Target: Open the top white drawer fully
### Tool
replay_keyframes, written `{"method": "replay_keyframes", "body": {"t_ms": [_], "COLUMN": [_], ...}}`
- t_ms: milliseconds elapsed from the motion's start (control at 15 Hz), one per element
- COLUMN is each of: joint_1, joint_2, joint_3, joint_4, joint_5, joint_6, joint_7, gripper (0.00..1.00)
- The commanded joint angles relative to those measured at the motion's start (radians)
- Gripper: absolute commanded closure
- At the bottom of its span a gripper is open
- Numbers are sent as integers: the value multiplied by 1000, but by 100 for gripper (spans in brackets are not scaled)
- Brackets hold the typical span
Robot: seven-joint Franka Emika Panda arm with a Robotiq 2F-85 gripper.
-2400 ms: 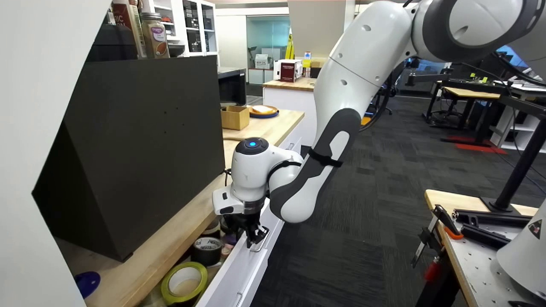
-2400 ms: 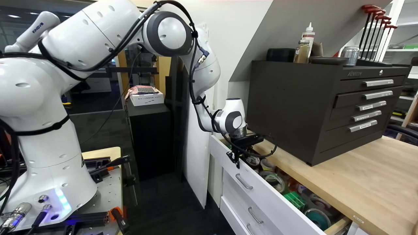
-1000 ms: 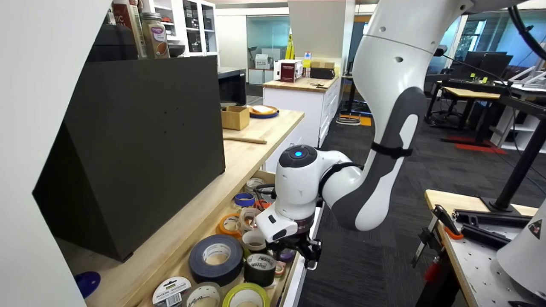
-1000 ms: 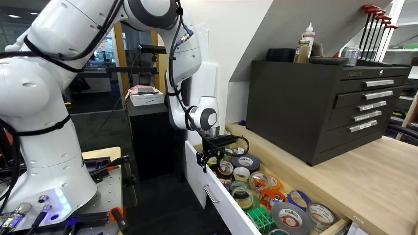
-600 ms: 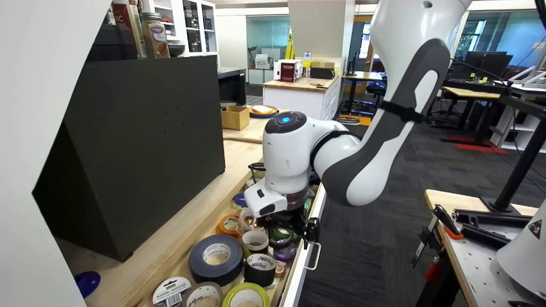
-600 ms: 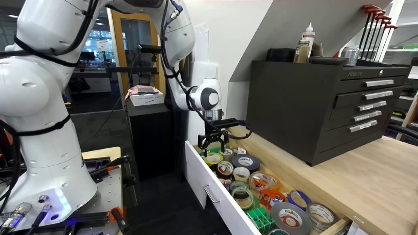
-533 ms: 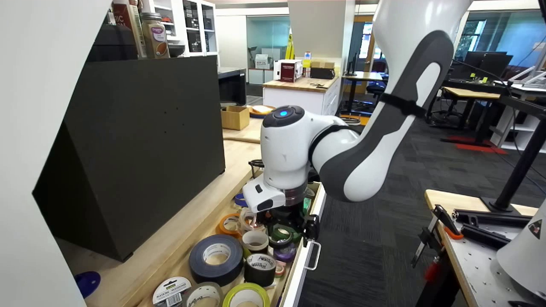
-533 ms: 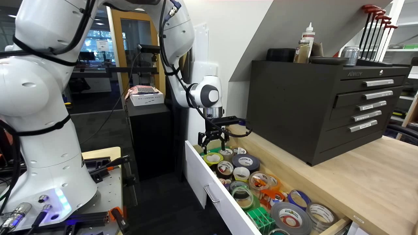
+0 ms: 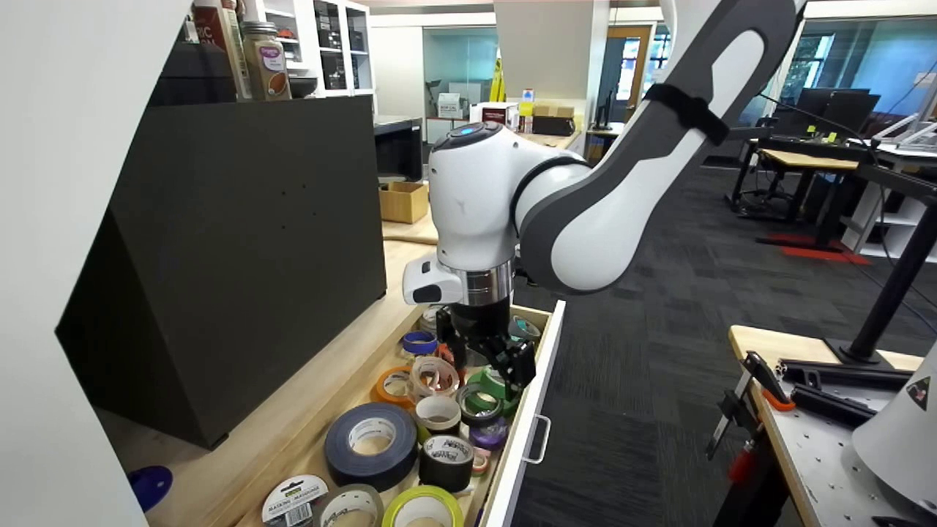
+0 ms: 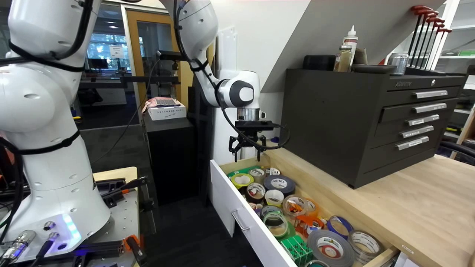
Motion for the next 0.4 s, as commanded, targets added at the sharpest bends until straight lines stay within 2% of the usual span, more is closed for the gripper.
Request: {"method": "replay_keyframes", "body": {"t_ms": [0,67,133,333], "joint_1": [-10,2,-19,-20], "joint_2": [-23,-20,1,1], "joint_3": [3,-11,12,9], "joint_4": [10,14,12,14], "joint_5": [40,26,12,11], "joint_6": [-54,-55,-18,-22], "joint_7": [120,177,103,153], "gripper": [0,0,0,0]}}
